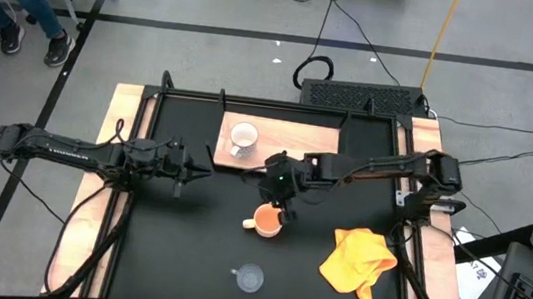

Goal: Stack small to large cups/mugs on shelf
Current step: Put the orange mug on the shelf

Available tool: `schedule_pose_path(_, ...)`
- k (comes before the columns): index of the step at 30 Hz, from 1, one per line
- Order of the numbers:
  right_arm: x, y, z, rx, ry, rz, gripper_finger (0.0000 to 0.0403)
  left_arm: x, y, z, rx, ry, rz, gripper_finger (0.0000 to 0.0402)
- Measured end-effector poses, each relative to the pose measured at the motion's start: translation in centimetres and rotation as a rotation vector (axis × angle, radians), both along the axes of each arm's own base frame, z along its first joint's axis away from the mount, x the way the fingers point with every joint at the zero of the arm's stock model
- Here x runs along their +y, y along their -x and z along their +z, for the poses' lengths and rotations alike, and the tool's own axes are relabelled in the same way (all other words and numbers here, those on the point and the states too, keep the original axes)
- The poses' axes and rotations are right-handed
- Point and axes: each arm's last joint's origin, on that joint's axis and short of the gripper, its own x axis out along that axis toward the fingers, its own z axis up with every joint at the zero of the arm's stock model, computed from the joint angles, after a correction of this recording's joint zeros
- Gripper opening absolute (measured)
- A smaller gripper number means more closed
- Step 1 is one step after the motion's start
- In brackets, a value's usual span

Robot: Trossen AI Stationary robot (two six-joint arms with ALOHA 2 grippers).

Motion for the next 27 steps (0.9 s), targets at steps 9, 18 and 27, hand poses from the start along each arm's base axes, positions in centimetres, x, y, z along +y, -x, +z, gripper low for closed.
schedule_pose_path(9, 1.8, 4.5, 5.7, -0.061, 0.01, 0.021, 0.0017, 0.0, 0.0, 0.0, 0.0, 0.01, 0.002, 0.004)
schedule_pose_path(18, 6.0, 9.6, 7.9, -0.095, 0.148, -0.095, 0.0001, 0.0, 0.0, 0.1, -0.004, -0.045, -0.008, 0.004)
schedule_pose_path(27, 7.6, 14.8, 5.0, -0.191, 0.102, -0.169, 0.0, 0.0, 0.0, 0.1, -0.004, -0.083, -0.015, 0.004)
